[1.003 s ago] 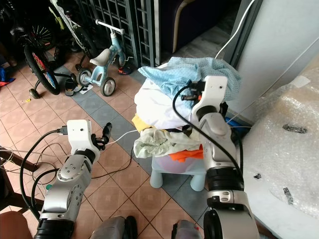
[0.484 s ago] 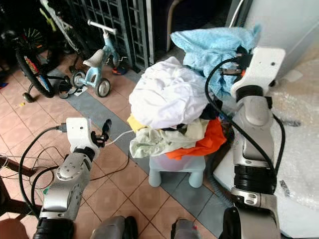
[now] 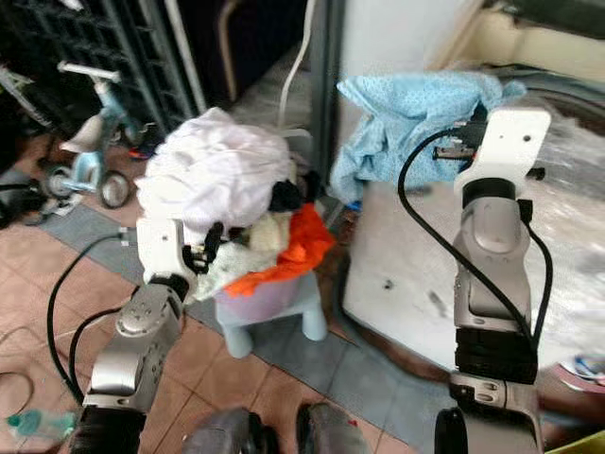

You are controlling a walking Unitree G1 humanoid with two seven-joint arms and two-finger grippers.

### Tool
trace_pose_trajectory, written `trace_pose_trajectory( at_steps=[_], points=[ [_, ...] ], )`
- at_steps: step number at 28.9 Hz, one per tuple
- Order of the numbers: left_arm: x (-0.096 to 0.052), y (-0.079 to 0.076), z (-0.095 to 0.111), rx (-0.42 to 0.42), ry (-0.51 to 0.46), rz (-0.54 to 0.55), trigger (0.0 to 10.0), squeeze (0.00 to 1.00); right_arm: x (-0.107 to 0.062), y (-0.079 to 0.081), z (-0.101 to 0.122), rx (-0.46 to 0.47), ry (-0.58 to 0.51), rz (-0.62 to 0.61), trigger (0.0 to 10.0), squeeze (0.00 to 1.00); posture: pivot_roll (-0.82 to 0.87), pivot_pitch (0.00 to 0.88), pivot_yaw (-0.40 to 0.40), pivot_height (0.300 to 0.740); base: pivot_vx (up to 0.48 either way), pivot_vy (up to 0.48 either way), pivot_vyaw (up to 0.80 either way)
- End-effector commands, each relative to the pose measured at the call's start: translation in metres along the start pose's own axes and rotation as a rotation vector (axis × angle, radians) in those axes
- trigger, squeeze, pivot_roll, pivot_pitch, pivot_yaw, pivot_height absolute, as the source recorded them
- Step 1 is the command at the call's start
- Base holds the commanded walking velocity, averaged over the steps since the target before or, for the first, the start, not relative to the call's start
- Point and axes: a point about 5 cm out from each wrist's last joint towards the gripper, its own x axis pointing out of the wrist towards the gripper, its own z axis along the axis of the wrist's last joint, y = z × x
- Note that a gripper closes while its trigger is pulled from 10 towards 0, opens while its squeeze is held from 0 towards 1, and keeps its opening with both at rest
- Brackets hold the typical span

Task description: Clothes washing

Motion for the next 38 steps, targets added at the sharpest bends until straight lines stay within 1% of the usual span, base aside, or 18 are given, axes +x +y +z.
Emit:
trace_pose_trajectory(
  at_steps=[1,2,3,7,10,14,16,17,19,20,21,22,24,29,34,36,37,38],
  points=[
    [-0.001,0.003,0.0,0.007,-0.003,0.015,10.0,0.0,-0.004,0.002,0.008,-0.008,-0.041,0.011,10.0,0.0,-0.07,0.072,0.065,0.74,0.0,-0.42,0.0],
    [-0.001,0.003,0.0,0.007,-0.004,0.016,10.0,0.0,-0.006,0.004,0.006,-0.015,-0.037,0.022,10.0,0.0,-0.07,0.072,0.065,0.74,0.0,-0.42,0.0],
    [-0.001,0.005,0.002,-0.005,-0.025,0.036,10.0,0.0,-0.016,0.008,0.001,-0.018,-0.019,0.052,10.0,0.0,-0.07,0.072,0.063,0.74,0.0,0.0,0.0],
    [-0.001,0.005,0.007,-0.037,-0.054,0.033,10.0,0.0,-0.032,0.018,-0.001,-0.033,-0.018,0.083,10.0,0.0,-0.07,0.074,0.064,0.74,0.0,0.0,0.0],
    [-0.001,0.005,0.007,-0.031,-0.046,0.021,10.0,0.0,-0.033,0.021,0.0,-0.041,-0.026,0.087,10.0,0.0,-0.08,0.076,0.069,0.74,0.0,0.0,0.0],
    [-0.001,0.004,0.008,-0.025,-0.054,0.003,10.0,0.0,-0.033,0.023,0.004,-0.017,-0.036,0.074,10.0,0.0,-0.08,0.075,0.069,0.74,0.0,0.0,0.0],
    [-0.001,0.004,0.011,-0.028,-0.071,-0.004,10.0,0.0,-0.031,0.025,0.007,-0.04,-0.055,0.087,10.0,0.0,-0.08,0.076,0.07,0.74,0.126,0.0,0.0],
    [-0.001,0.005,0.011,-0.029,-0.071,-0.004,10.0,0.0,-0.026,0.028,0.01,-0.06,-0.075,0.109,10.0,0.0,-0.08,0.076,0.07,0.74,0.304,0.0,0.0],
    [-0.001,0.005,0.01,-0.028,-0.07,-0.004,10.0,0.0,-0.023,0.03,0.013,-0.064,-0.088,0.121,10.0,0.0,-0.08,0.076,0.07,0.74,0.315,0.0,0.0],
    [-0.001,0.005,0.01,-0.031,-0.069,-0.007,10.0,0.0,-0.016,0.033,0.017,-0.066,-0.108,0.15,10.0,0.0,-0.08,0.077,0.07,0.74,0.394,0.0,0.0],
    [-0.001,0.005,0.01,-0.031,-0.069,-0.007,10.0,0.0,-0.016,0.033,0.017,-0.066,-0.108,0.15,10.0,0.0,-0.08,0.077,0.07,0.74,0.394,0.0,0.0],
    [-0.001,0.004,0.01,-0.039,-0.067,-0.009,10.0,0.0,-0.009,0.038,0.025,-0.079,-0.149,0.191,10.0,0.0,-0.08,0.075,0.068,0.74,0.39,0.0,0.0],
    [-0.002,0.003,0.009,-0.045,-0.068,-0.011,10.0,0.0,0.001,0.043,0.034,-0.095,-0.192,0.231,10.0,0.0,-0.07,0.073,0.063,0.74,0.437,0.0,0.0],
    [-0.003,0.003,0.008,-0.05,-0.069,-0.011,10.0,0.0,0.013,0.046,0.042,-0.086,-0.219,0.246,10.0,0.0,-0.07,0.071,0.059,0.74,0.48,0.0,0.0],
    [-0.005,0.003,0.006,-0.06,-0.055,-0.008,10.0,0.0,0.027,0.052,0.052,-0.08,-0.261,0.292,10.0,0.0,-0.07,0.075,0.062,0.74,0.48,0.0,0.0],
    [-0.005,0.003,0.005,-0.057,-0.053,-0.011,10.0,0.0,0.04,0.051,0.061,-0.085,-0.28,0.29,10.0,0.0,-0.07,0.076,0.064,0.74,0.48,0.0,0.0],
    [-0.005,0.002,0.005,-0.057,-0.052,-0.016,10.0,0.0,0.051,0.048,0.069,-0.095,-0.296,0.286,10.0,0.0,-0.07,0.076,0.064,0.74,0.48,0.0,0.0],
    [-0.005,0.001,0.005,-0.057,-0.052,-0.017,10.0,0.0,0.056,0.047,0.073,-0.095,-0.299,0.28,10.0,0.0,-0.07,0.075,0.064,0.74,0.48,0.0,0.0]
  ],
)
